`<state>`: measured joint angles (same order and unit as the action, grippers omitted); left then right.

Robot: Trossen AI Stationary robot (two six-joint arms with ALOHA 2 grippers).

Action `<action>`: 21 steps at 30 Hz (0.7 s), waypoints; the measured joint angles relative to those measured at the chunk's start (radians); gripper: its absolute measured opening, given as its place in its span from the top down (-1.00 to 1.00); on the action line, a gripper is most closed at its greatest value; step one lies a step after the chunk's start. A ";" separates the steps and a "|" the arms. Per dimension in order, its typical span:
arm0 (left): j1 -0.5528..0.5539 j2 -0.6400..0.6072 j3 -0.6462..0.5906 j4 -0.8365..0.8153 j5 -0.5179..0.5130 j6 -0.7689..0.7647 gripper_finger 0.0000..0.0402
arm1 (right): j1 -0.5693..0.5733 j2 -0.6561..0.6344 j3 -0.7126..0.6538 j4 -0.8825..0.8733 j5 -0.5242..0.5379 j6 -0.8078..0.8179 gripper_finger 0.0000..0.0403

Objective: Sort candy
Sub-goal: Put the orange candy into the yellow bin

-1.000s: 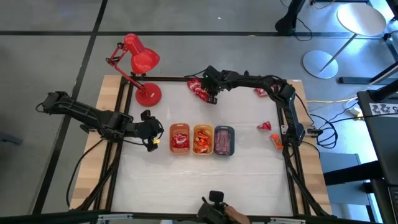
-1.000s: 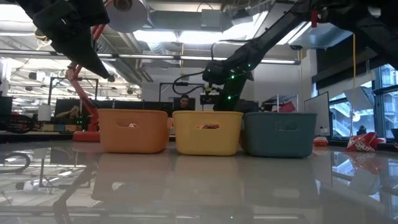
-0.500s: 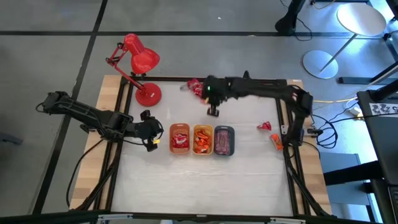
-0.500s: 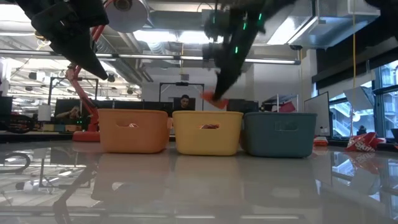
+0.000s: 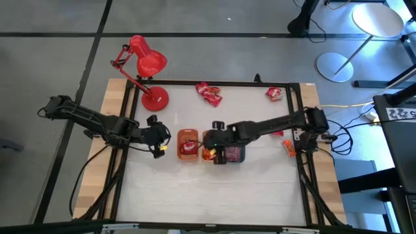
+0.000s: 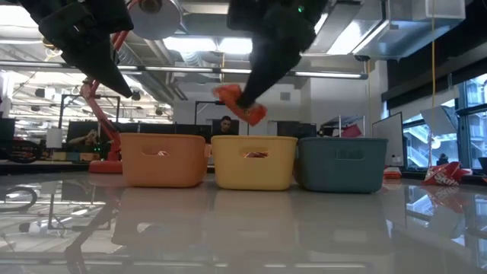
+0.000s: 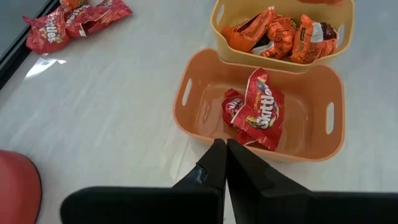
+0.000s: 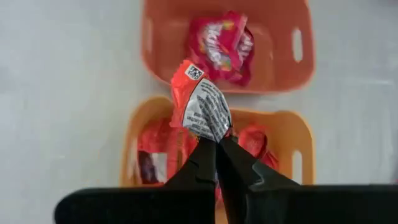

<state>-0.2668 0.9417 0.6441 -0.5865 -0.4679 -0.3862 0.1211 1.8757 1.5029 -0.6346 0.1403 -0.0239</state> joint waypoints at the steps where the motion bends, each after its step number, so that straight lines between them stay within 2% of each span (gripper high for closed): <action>1: 0.000 0.000 0.000 0.000 0.000 0.000 0.98 | -0.002 0.008 -0.005 -0.014 0.023 0.020 0.97; 5: 0.000 0.000 0.000 0.002 0.000 -0.008 0.98 | -0.042 0.043 -0.015 -0.029 0.105 0.114 0.97; 13: -0.006 0.005 0.000 -0.004 0.000 -0.026 0.98 | -0.091 0.099 -0.014 -0.060 0.051 0.203 0.92; 17: -0.007 0.005 0.000 -0.011 0.000 -0.026 0.98 | -0.089 0.112 -0.014 -0.101 0.057 0.222 0.75; 21: -0.007 0.007 0.000 -0.002 0.000 -0.024 0.98 | -0.089 0.117 -0.014 -0.099 0.080 0.239 0.48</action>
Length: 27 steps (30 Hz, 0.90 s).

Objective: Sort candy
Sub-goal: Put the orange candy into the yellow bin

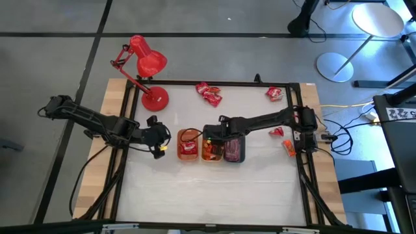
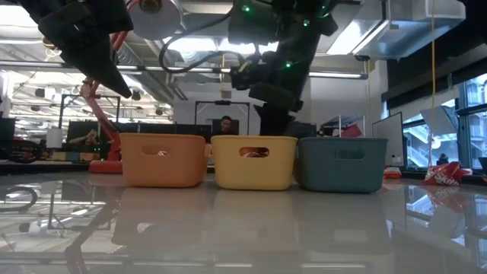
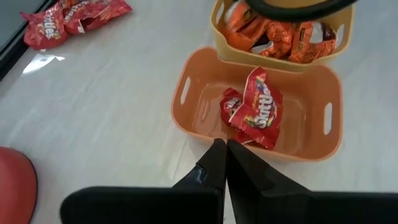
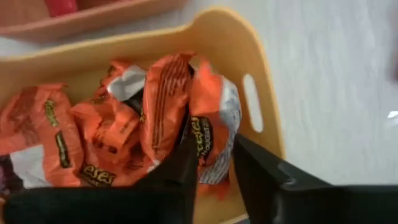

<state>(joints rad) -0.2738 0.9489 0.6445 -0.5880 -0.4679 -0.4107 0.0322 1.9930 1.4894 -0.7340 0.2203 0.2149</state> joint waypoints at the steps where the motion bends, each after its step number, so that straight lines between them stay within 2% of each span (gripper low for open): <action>1: 0.001 0.001 0.000 0.002 0.000 0.001 0.98 | 0.000 0.000 0.001 0.003 0.005 0.000 0.41; 8: 0.000 0.003 0.000 -0.002 0.000 -0.001 0.98 | 0.000 -0.036 0.001 -0.009 0.005 0.027 0.03; 15: 0.000 0.003 0.000 -0.002 0.000 0.001 0.98 | -0.037 -0.173 0.002 -0.007 0.050 -0.002 -0.02; 20: 0.000 0.003 0.000 -0.002 0.000 0.001 0.98 | -0.141 -0.216 0.002 -0.007 0.038 -0.152 -0.03; 27: 0.000 0.003 0.000 -0.002 0.000 0.002 0.98 | -0.378 -0.178 0.002 0.038 -0.090 -0.344 -0.03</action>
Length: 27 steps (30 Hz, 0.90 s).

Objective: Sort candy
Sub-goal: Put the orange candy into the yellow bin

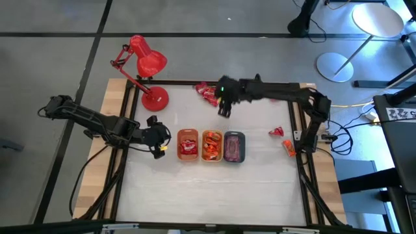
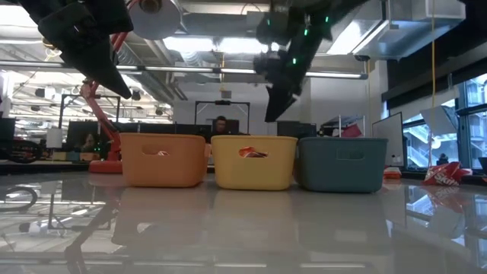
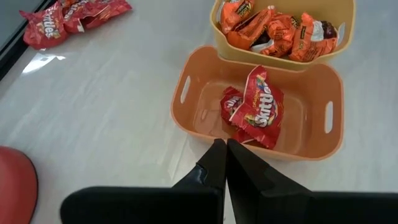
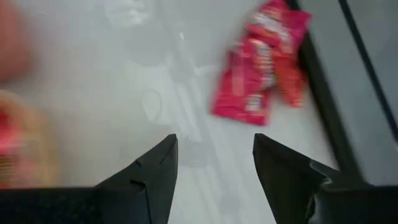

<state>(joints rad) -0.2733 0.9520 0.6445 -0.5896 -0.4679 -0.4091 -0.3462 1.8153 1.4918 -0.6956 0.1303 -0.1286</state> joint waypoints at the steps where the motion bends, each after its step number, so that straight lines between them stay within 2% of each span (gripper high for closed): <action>1: 0.000 0.000 0.000 0.000 0.000 0.001 0.98 | -0.030 0.009 0.000 0.014 -0.010 -0.038 -0.03; 5: 0.000 0.000 0.000 0.000 0.000 0.024 0.98 | -0.135 0.055 0.000 0.087 -0.097 -0.154 -0.03; 9: 0.005 0.000 0.000 0.000 0.000 0.026 0.98 | -0.213 0.122 0.000 0.187 -0.209 -0.195 -0.03; 13: 0.009 0.000 0.000 -0.001 0.000 0.005 0.98 | -0.257 0.187 0.002 0.242 -0.230 -0.233 -0.03; 18: 0.009 0.000 0.000 0.000 0.000 -0.011 0.98 | -0.273 0.283 0.123 0.215 -0.273 -0.239 -0.03; 23: 0.009 0.000 0.000 0.000 0.000 -0.058 0.98 | -0.269 0.385 0.295 0.107 -0.280 -0.246 -0.03; 27: 0.005 0.000 0.000 -0.001 0.000 -0.076 0.98 | -0.270 0.433 0.369 0.057 -0.273 -0.247 -0.03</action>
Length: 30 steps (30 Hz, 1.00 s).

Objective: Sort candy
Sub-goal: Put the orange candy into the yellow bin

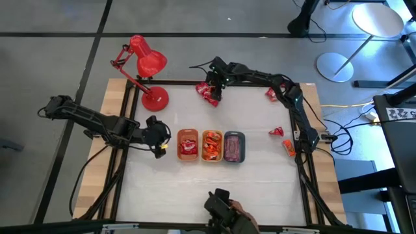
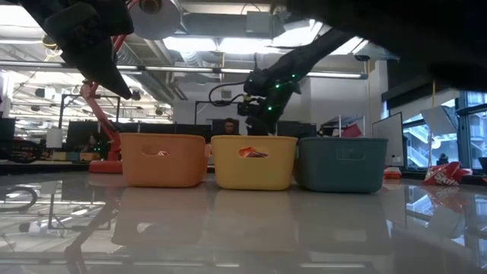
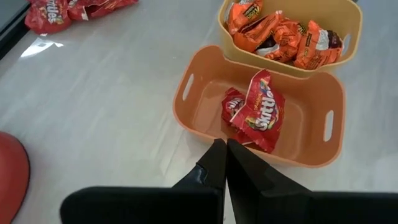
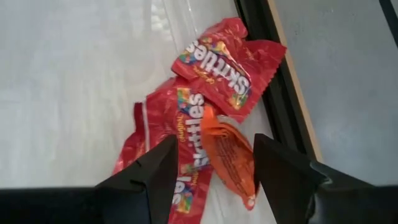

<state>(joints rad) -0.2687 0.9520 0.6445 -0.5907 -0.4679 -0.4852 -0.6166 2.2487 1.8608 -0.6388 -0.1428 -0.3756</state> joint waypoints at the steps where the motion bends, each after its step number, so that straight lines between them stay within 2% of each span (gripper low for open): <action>1: -0.001 0.000 0.000 0.000 0.000 -0.001 0.98 | -0.003 0.008 0.007 -0.003 0.000 0.000 -0.03; 4: -0.001 0.000 0.000 -0.002 0.000 0.012 0.98 | -0.007 0.024 0.009 0.000 0.006 -0.016 -0.03; 8: -0.001 0.000 0.000 -0.002 0.000 0.019 0.98 | -0.006 0.038 0.009 0.013 0.070 -0.047 -0.03; 12: -0.001 0.000 0.000 -0.002 0.000 0.022 0.98 | -0.006 0.038 0.009 0.021 0.079 -0.056 0.06; 17: -0.001 0.000 0.000 -0.002 0.000 0.024 0.98 | -0.008 0.038 0.009 0.014 0.038 -0.057 0.36; 22: -0.001 0.000 0.000 -0.003 0.000 0.021 0.98 | -0.008 0.038 0.009 0.012 0.008 -0.067 0.89; 26: -0.001 0.000 0.000 -0.003 0.000 0.015 0.98 | -0.005 0.038 0.009 0.012 0.000 -0.049 0.96; 30: -0.001 0.000 0.000 -0.003 0.000 0.017 0.98 | 0.016 0.012 0.009 -0.068 -0.006 -0.039 0.98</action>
<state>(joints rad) -0.2695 0.9520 0.6445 -0.5941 -0.4679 -0.4686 -0.6007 2.2603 1.8694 -0.7071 -0.1490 -0.4145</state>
